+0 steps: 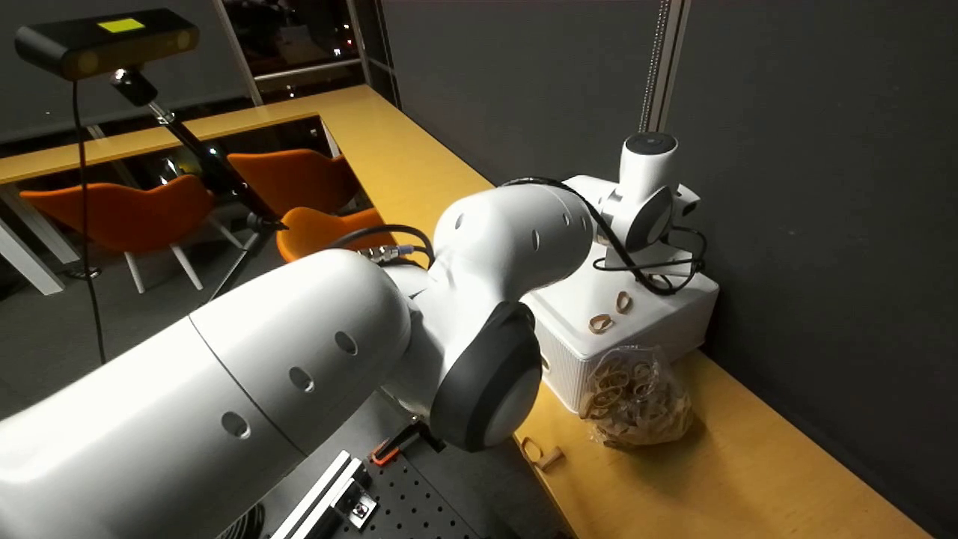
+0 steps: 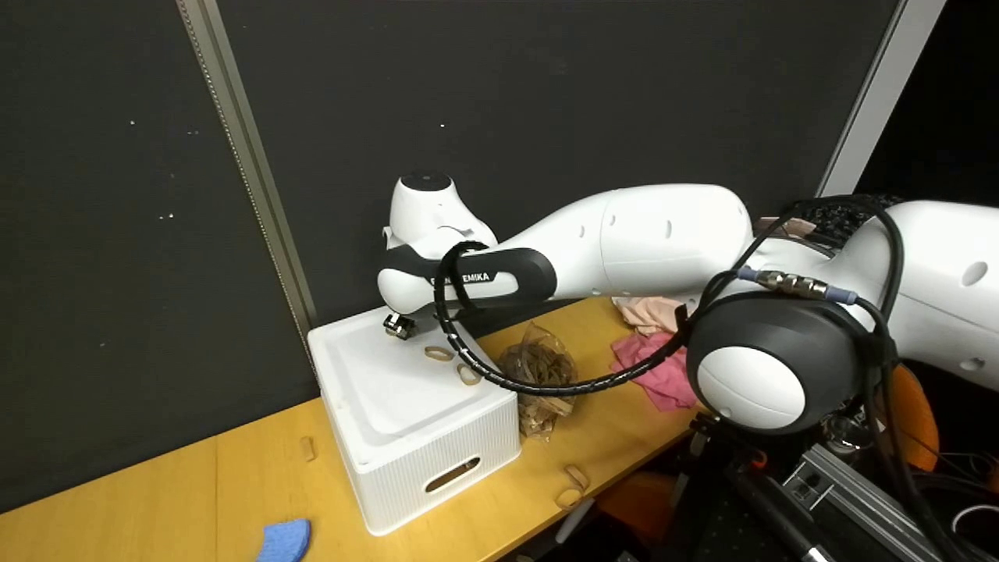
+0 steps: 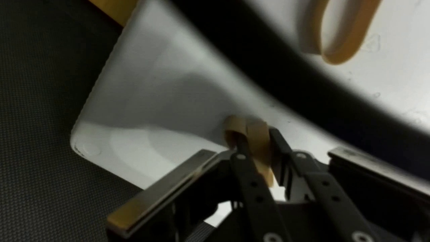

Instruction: Put some rubber bands from the top of the storage container in the plastic.

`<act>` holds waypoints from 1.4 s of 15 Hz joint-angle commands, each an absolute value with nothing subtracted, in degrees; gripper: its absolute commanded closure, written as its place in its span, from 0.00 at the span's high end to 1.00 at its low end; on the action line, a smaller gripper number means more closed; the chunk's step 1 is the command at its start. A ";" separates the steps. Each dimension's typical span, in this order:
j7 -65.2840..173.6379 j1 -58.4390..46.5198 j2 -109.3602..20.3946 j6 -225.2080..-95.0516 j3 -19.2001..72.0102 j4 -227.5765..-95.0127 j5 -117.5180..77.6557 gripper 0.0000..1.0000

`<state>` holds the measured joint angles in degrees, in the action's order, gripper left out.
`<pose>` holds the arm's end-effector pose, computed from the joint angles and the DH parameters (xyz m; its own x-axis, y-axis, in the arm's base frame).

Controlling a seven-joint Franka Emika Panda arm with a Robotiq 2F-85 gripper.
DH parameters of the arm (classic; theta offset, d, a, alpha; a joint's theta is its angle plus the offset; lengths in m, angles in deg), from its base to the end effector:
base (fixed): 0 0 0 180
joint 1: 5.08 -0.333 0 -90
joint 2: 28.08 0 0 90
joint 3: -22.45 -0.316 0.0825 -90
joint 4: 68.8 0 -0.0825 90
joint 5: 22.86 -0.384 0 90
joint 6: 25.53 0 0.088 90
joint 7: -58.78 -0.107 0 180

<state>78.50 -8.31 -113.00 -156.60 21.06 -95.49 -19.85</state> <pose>0.8265 0.0518 0.1426 0.8580 0.4131 0.3052 0.3902 -0.9107 0.1356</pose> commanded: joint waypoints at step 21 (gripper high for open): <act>50.67 -14.84 -102.45 -128.63 27.28 -95.86 -16.67 0.01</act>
<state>56.07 -13.81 -105.51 -133.93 26.28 -94.70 -17.16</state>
